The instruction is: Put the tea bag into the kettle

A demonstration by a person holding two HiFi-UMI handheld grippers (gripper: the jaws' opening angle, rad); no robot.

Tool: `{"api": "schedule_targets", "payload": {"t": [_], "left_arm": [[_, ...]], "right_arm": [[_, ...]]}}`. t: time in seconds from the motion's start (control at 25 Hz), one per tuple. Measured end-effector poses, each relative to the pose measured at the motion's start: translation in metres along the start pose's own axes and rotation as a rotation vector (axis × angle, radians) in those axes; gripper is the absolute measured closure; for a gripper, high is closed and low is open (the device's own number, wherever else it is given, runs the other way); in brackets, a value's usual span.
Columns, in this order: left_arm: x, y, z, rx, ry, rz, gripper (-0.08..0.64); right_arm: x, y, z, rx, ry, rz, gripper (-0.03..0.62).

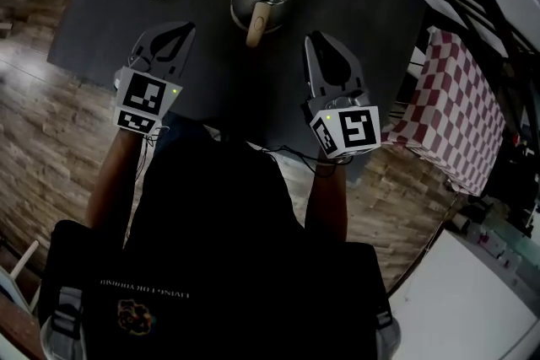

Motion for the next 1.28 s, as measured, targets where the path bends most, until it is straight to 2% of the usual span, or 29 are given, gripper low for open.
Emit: {"api": "schedule_targets", "payload": {"t": [0.2,0.48,0.76,1.0,1.28], "left_arm": [[-0.014,0.017,-0.047,0.057,0.008,-0.017,0.555],[-0.020,0.052,-0.084,0.151,-0.020,-0.064,0.555],[0.007,0.108,-0.088,0.207,-0.025,-0.065,0.555],[0.037,0.156,-0.090,0.210,-0.018,-0.083,0.555],[0.058,0.191,-0.103,0.225,-0.021,-0.114,0.555]], "right_arm": [[0.001,0.040,0.017,-0.011,-0.037,-0.010,0.554],[0.018,0.076,0.070,0.003,-0.128,0.012,0.554],[0.043,0.088,0.140,0.050,-0.222,0.064,0.571],[0.062,0.092,0.204,0.053,-0.218,0.071,0.574],[0.079,0.116,0.241,0.113,-0.194,0.050,0.575]]}}
Point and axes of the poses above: the fingertips, and each gripper's own axes: y backward along the fingers, z to its left, x out of its underside, the point moved 4 cm from there along y, backward along the fingers, and after that the axes turned 13 degrees about -y, right-handed, at the moved point
